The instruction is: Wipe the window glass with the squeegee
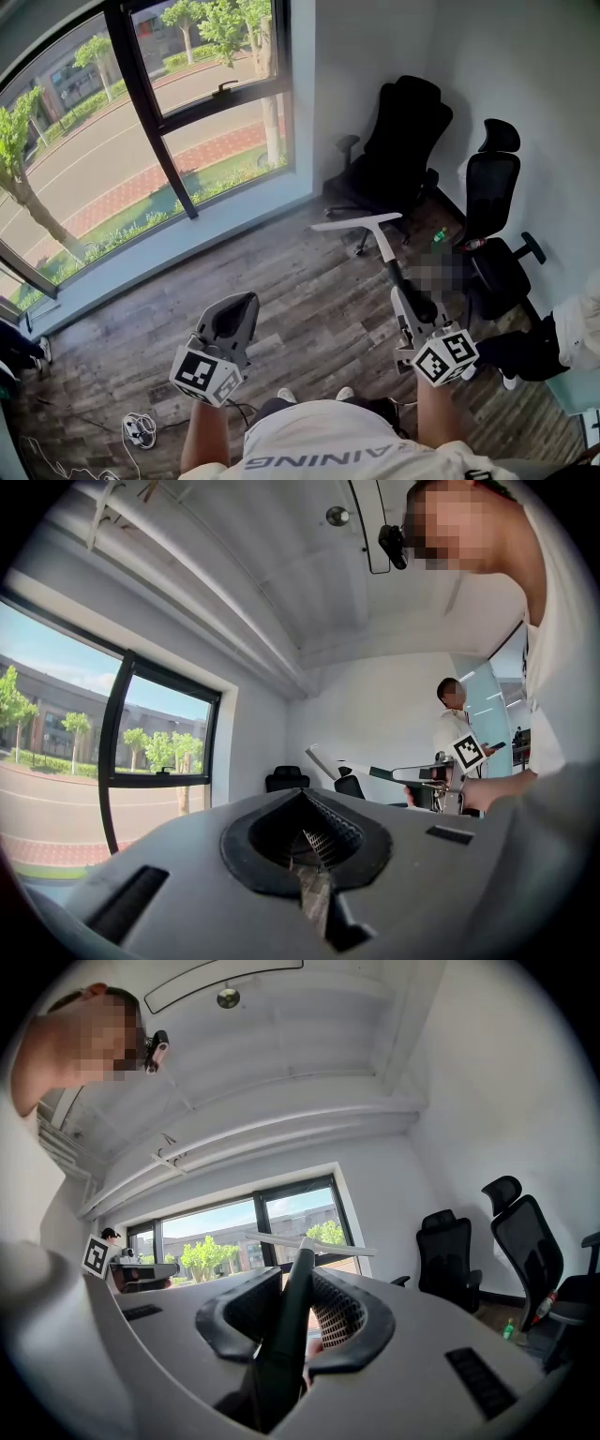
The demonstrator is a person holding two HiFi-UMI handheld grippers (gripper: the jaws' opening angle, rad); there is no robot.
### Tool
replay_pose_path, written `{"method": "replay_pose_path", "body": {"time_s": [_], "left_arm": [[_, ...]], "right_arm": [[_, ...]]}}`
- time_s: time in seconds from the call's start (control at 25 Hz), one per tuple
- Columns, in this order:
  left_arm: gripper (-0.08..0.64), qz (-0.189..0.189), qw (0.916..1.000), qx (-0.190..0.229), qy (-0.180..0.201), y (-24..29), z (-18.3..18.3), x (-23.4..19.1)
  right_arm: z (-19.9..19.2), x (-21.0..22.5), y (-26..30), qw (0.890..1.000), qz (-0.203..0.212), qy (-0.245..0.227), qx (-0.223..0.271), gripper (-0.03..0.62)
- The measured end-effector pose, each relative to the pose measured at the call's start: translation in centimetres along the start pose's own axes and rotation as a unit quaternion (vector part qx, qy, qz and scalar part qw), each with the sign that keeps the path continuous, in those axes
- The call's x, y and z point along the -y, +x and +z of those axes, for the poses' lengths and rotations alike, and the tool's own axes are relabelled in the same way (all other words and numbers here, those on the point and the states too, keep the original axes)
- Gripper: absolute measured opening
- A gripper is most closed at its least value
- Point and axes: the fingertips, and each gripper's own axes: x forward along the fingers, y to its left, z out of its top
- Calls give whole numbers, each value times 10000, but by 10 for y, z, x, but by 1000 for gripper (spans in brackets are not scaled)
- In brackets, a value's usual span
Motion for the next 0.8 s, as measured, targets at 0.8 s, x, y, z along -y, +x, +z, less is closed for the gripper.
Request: {"method": "replay_pose_path", "body": {"time_s": [0.8], "left_arm": [[14,5,9999,-14,-150,-59,-28,-92]], "right_arm": [[-26,-71,54,9994,-329,-107,-58,98]]}}
